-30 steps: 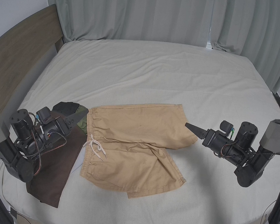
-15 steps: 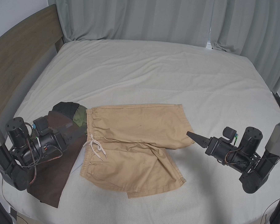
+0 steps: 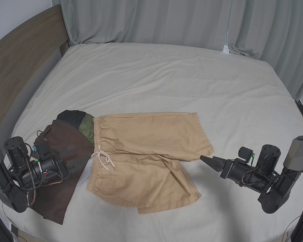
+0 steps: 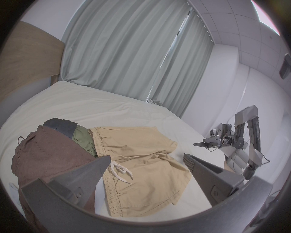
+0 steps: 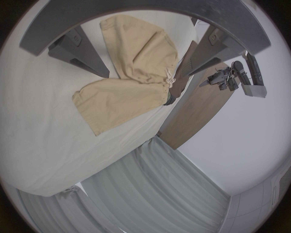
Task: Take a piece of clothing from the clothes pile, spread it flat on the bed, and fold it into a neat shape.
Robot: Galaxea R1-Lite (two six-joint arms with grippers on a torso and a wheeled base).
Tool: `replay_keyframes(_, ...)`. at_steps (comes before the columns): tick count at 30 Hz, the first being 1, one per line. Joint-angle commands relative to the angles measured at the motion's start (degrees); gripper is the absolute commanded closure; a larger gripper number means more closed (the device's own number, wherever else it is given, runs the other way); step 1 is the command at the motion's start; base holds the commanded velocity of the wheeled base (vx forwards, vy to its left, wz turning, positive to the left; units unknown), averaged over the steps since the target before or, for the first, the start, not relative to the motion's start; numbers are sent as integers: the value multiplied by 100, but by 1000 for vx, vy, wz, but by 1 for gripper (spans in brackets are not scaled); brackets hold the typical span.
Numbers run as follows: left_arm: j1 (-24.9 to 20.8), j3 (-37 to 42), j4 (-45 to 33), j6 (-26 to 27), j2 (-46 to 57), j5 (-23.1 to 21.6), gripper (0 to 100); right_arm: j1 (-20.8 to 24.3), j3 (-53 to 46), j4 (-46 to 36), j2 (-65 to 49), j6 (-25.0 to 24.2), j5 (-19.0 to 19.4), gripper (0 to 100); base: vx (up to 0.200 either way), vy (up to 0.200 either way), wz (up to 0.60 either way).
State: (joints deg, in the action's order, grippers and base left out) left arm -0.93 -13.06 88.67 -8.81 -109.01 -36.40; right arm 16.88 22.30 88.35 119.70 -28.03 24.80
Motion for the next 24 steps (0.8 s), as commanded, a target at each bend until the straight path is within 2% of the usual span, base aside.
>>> replay_keyframes(1,5,154,1,108,20,-148,0,-18,-322,-2,71,104,307,0,0,0,0)
replay_keyframes(5,75,181,1,503,-94,-227,0,-98,-393,-2,273,113,351,0,0,0,0)
replay_keyframes(9,224,181,1,1154,-288,-245,0,-168,-402,-2,598,122,342,0,0,0,0)
replay_keyframes(24,224,181,1,1145,-349,-245,0,-159,-683,-2,1205,148,315,0,0,0,0)
